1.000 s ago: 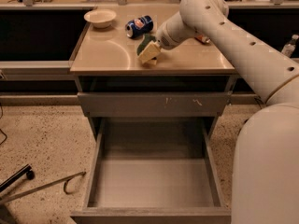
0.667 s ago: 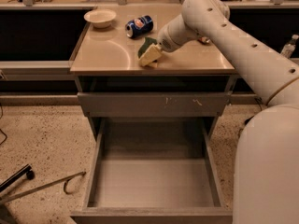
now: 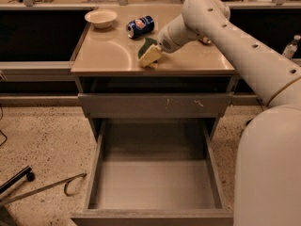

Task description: Pick sponge from middle drawer and place on counter

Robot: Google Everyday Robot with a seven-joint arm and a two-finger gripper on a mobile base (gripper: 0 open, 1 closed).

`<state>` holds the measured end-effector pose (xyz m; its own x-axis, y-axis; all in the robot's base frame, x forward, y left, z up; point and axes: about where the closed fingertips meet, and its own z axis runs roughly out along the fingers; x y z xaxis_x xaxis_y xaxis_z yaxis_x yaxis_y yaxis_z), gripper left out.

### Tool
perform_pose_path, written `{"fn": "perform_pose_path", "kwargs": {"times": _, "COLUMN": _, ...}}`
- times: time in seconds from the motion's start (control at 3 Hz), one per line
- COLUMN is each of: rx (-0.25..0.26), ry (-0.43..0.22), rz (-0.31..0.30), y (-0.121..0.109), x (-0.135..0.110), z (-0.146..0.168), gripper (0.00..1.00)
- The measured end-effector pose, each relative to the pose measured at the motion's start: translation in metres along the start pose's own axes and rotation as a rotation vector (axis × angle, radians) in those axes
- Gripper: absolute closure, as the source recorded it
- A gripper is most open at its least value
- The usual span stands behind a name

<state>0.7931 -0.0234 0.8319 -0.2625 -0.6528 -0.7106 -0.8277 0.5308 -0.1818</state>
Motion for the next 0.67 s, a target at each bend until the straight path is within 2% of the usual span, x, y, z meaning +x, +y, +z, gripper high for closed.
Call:
{"fn": "perform_pose_path", "kwargs": {"times": 0.33, "rx": 0.0, "ry": 0.0, "rz": 0.0, "y": 0.0, "x": 0.0, "z": 0.0, "gripper": 0.11}}
{"fn": "perform_pose_path", "kwargs": {"times": 0.67, "rx": 0.0, "ry": 0.0, "rz": 0.0, "y": 0.0001, "x": 0.0, "z": 0.0002, "gripper": 0.0}}
